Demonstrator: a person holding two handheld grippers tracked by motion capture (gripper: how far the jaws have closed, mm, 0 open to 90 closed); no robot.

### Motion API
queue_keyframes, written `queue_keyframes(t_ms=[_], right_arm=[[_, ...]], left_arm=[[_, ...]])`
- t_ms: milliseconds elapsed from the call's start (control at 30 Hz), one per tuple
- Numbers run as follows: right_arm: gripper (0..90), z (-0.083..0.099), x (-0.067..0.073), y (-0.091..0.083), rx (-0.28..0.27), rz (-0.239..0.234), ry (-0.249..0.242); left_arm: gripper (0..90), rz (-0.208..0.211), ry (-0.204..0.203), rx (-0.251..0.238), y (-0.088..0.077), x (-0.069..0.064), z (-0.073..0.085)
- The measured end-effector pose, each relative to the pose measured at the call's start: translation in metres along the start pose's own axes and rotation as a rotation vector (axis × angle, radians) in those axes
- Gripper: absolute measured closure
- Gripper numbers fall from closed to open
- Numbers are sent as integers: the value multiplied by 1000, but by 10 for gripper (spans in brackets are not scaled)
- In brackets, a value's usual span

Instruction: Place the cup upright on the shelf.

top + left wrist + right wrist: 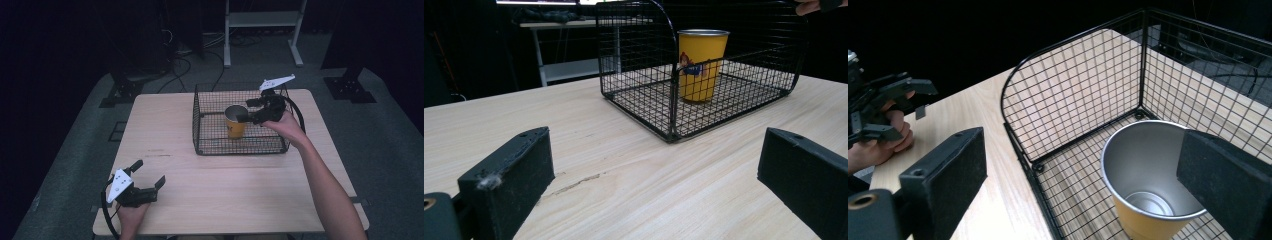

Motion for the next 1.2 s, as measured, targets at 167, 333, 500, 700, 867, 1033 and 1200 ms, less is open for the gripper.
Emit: queue_keyframes(t_ms=[167,333,500,700,867,1033,1200], right_arm=[[51,10,5,-3,11,-12,3],[51,19,8,-10,10,-4,-6],[51,26,13,-19,-1,-12,-8],[51,35,20,-27,1,-25,-10],[51,43,23,-31,9,-30,-9],[51,55,25,-35,19,-29,-12],[51,66,28,-39,20,-36,-11]], left_arm=[[8,0,3,2,0,-1,0],[8,-4,-2,4,0,0,0],[8,-3,1,4,0,0,0],[8,-3,0,5,0,0,0],[8,-5,1,6,0,0,0],[8,-3,1,6,0,-1,0],[8,-2,6,7,0,-1,0]])
Point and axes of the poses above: each handheld gripper's, and its own axes: y roughly forward along the jaws, z roughly out of its underside, x roughly to its left, the point moved 8 cm from there along y, roughly forward along the jaws, and after that the axes turned 15 degrees about y, right-handed, at the moved point
